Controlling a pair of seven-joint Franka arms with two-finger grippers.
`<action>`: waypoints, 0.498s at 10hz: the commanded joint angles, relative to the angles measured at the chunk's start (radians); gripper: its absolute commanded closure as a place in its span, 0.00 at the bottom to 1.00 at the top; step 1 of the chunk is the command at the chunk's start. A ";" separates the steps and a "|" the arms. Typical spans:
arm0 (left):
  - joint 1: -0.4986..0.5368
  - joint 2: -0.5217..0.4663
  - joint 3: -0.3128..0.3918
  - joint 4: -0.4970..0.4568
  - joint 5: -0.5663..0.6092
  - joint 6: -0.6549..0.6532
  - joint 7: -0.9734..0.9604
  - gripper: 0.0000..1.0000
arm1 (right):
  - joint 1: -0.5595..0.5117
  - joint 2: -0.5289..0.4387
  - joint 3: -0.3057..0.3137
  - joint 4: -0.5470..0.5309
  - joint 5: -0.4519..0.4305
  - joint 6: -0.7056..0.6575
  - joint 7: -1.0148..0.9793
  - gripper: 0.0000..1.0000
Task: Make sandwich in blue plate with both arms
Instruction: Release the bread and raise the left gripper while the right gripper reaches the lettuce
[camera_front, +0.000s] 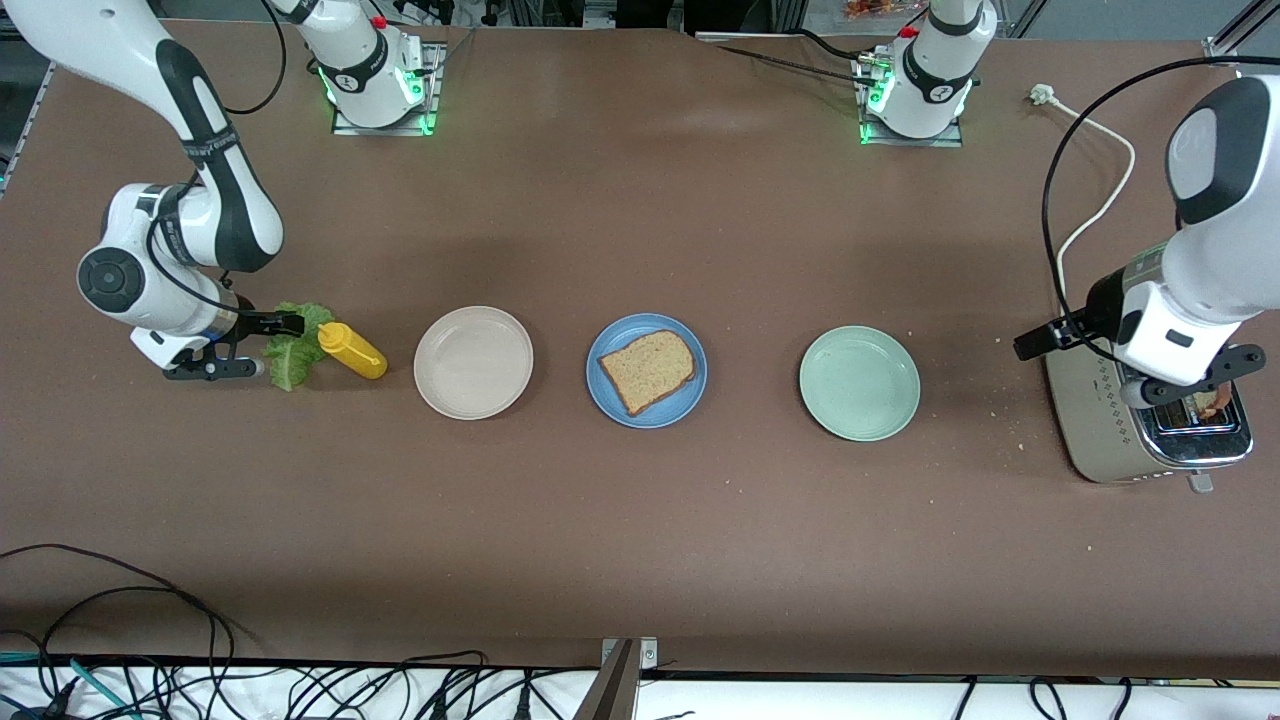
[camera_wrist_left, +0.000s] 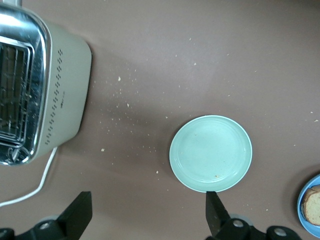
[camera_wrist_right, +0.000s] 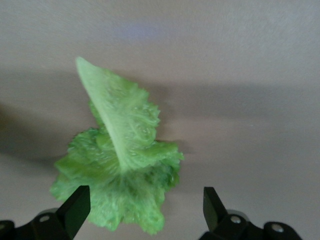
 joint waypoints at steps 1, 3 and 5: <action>0.010 0.000 -0.013 0.043 0.011 -0.022 0.054 0.00 | -0.032 0.046 0.005 0.002 0.115 0.027 -0.087 0.00; 0.013 0.003 -0.012 0.049 0.011 -0.022 0.055 0.00 | -0.032 0.083 0.005 0.005 0.216 0.058 -0.161 0.00; 0.013 0.005 -0.010 0.049 0.013 -0.022 0.055 0.00 | -0.038 0.092 0.005 0.006 0.219 0.072 -0.173 0.27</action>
